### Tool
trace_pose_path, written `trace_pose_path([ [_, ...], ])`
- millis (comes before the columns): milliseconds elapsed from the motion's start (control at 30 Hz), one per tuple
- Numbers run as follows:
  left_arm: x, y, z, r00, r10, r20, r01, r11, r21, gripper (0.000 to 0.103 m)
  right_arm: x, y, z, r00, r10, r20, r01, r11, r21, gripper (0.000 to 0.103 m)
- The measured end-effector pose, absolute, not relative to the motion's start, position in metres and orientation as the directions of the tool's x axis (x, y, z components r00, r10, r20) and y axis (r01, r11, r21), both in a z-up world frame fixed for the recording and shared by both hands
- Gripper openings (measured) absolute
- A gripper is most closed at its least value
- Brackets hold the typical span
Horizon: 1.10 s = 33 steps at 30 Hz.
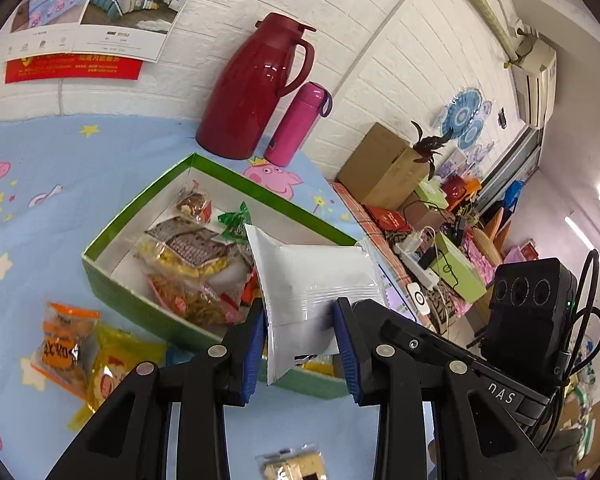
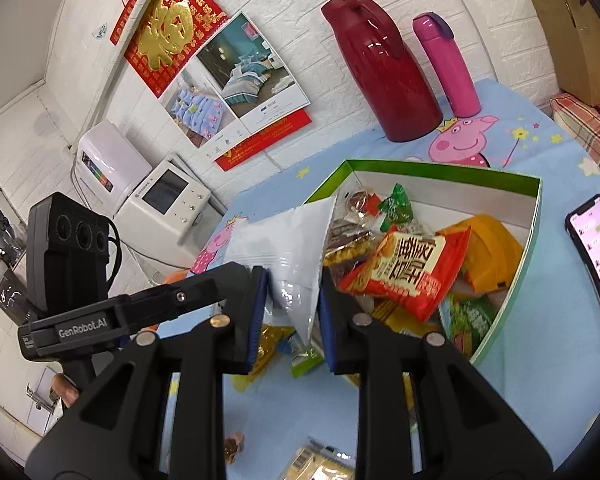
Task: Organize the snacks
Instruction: 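Lower the white pouch into the green box and open both grippers, then move both grippers back toward the clear cracker pack on the table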
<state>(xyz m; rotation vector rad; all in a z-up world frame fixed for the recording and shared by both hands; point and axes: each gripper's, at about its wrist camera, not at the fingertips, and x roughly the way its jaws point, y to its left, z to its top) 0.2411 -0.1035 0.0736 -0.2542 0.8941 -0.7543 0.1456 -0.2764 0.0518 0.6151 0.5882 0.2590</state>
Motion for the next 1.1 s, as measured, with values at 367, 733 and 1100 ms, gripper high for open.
trace_pose_path([
  [367,0.312,-0.130,0.044,0.363,-0.669,-0.649,0.451,0.735,-0.506,0.034,0.206,-0.311,0.018,0.785,0.385,-0.486,-0.002,0.785,0.619,0.027],
  [733,0.324,-0.116,0.035,0.475,-0.589,-0.654,0.387,0.807,-0.446,0.086,0.207,-0.331,0.020,0.824,0.257,-0.504,0.070,0.838,0.541,0.069],
  [1100,0.270,-0.089,0.052,0.469,-0.554,-0.687,0.381,0.829,-0.409,0.088,0.156,-0.298,0.054,0.834,0.245,-0.494,0.041,0.865,0.499,0.075],
])
